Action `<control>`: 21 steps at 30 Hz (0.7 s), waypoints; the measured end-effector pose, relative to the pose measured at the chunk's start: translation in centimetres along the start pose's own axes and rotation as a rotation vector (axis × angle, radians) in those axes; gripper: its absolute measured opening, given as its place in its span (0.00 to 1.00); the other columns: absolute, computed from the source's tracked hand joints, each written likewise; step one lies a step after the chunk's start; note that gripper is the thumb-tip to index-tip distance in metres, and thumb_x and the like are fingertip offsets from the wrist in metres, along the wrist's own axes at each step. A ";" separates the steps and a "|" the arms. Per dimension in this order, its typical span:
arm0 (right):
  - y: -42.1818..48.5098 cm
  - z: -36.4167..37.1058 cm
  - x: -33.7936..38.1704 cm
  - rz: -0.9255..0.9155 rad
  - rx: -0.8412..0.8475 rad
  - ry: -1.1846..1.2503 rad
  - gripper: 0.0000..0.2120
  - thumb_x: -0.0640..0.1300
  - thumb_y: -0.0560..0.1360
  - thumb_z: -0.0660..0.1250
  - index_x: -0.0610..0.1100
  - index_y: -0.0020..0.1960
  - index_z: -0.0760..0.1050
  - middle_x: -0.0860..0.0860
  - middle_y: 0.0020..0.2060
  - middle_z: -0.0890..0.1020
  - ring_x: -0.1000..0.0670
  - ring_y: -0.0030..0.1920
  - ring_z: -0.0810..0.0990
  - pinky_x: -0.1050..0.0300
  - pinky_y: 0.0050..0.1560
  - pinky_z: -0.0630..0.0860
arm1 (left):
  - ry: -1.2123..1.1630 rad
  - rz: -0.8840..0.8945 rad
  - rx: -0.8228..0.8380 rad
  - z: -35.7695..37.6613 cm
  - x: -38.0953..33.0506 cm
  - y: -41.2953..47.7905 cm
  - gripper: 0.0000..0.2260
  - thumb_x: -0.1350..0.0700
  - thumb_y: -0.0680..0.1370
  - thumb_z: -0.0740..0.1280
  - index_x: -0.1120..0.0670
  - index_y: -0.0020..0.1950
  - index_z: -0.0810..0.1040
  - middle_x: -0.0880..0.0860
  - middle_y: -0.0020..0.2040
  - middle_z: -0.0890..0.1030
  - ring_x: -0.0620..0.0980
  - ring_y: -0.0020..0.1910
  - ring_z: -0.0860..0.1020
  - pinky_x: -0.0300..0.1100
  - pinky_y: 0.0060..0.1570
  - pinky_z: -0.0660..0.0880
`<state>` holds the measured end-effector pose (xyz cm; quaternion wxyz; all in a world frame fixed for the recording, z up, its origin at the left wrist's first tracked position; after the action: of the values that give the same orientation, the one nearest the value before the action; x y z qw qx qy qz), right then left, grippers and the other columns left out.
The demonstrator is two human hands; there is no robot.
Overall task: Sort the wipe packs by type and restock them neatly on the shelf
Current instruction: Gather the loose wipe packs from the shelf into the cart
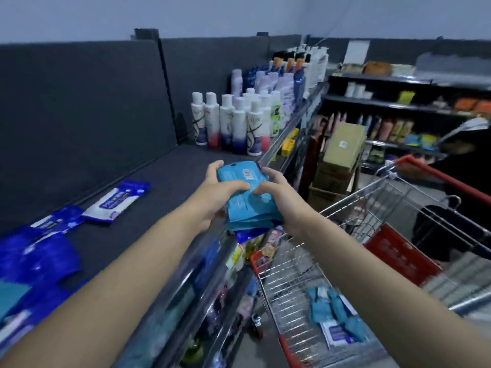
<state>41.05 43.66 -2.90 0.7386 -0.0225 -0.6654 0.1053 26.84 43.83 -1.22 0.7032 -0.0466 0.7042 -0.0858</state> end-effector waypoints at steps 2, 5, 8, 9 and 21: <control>0.7 -5.2 -1.5 0.044 -0.021 -0.035 0.27 0.39 0.70 0.65 0.53 0.67 0.64 0.45 0.58 0.76 0.43 0.51 0.81 0.49 0.53 0.77 | 0.046 -0.029 0.034 5.0 2.3 2.4 0.30 0.60 0.75 0.69 0.46 0.72 0.59 0.52 0.53 0.77 0.50 0.38 0.79 0.39 0.30 0.74; 2.1 -13.6 -4.5 0.134 -0.068 -0.118 0.31 0.40 0.70 0.65 0.53 0.70 0.60 0.45 0.60 0.74 0.41 0.54 0.79 0.47 0.55 0.76 | 0.087 -0.088 0.062 12.8 6.6 6.3 0.30 0.62 0.74 0.69 0.51 0.72 0.59 0.53 0.51 0.76 0.49 0.38 0.77 0.40 0.31 0.73; 4.3 -23.5 -9.0 0.245 -0.094 -0.123 0.34 0.39 0.71 0.65 0.54 0.71 0.56 0.47 0.57 0.74 0.44 0.53 0.79 0.49 0.53 0.76 | 0.084 -0.184 0.072 22.0 11.8 10.8 0.37 0.61 0.70 0.72 0.50 0.73 0.56 0.53 0.53 0.75 0.49 0.41 0.78 0.42 0.36 0.74; 5.0 -26.7 -10.7 0.286 -0.096 -0.133 0.34 0.38 0.71 0.66 0.52 0.72 0.56 0.48 0.57 0.75 0.45 0.52 0.79 0.50 0.54 0.76 | 0.078 -0.226 0.084 24.9 13.5 11.8 0.41 0.59 0.65 0.74 0.50 0.73 0.56 0.55 0.55 0.76 0.50 0.43 0.78 0.43 0.39 0.75; 8.6 -44.5 -26.8 0.698 0.063 -0.532 0.40 0.39 0.71 0.71 0.48 0.76 0.52 0.42 0.62 0.72 0.43 0.59 0.76 0.52 0.56 0.77 | 0.894 -0.414 0.278 38.6 31.0 17.6 0.35 0.44 0.76 0.67 0.48 0.77 0.52 0.54 0.75 0.62 0.55 0.67 0.70 0.49 0.61 0.72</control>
<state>81.43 51.83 -35.62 0.4620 -0.1954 -0.7814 0.3712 66.16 53.18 -34.84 0.3010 -0.0498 0.8942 -0.3278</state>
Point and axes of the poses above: each hand's wrist, its own y-axis towards the middle knuckle, its own z-axis out of the palm, x = y × z, the point moved 2 cm from there along y, towards the middle knuckle
